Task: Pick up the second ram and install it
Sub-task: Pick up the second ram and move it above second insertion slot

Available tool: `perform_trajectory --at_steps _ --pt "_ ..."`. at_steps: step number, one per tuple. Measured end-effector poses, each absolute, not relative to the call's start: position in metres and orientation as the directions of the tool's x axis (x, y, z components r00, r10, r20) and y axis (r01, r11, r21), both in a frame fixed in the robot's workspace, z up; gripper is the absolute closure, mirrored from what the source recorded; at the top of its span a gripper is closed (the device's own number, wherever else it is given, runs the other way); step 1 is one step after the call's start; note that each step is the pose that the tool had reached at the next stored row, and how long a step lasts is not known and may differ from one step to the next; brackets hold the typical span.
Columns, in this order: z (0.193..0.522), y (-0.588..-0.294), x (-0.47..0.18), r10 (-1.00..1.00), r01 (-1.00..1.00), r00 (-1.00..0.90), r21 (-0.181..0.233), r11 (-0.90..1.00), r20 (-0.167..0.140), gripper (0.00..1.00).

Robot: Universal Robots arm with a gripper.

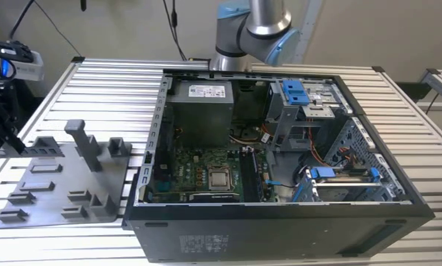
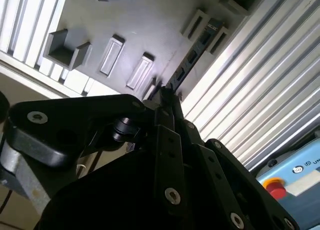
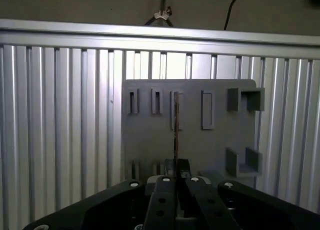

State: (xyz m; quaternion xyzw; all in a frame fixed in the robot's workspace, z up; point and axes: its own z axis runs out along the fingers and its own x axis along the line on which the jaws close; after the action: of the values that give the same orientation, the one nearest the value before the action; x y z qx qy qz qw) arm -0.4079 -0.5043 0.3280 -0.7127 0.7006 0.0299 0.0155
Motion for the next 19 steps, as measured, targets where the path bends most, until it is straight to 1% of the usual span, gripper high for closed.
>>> perform_trajectory --at_steps 19 --pt "0.389 -0.503 -0.408 -0.998 -1.0 0.016 0.02 -0.018 -0.064 0.86"
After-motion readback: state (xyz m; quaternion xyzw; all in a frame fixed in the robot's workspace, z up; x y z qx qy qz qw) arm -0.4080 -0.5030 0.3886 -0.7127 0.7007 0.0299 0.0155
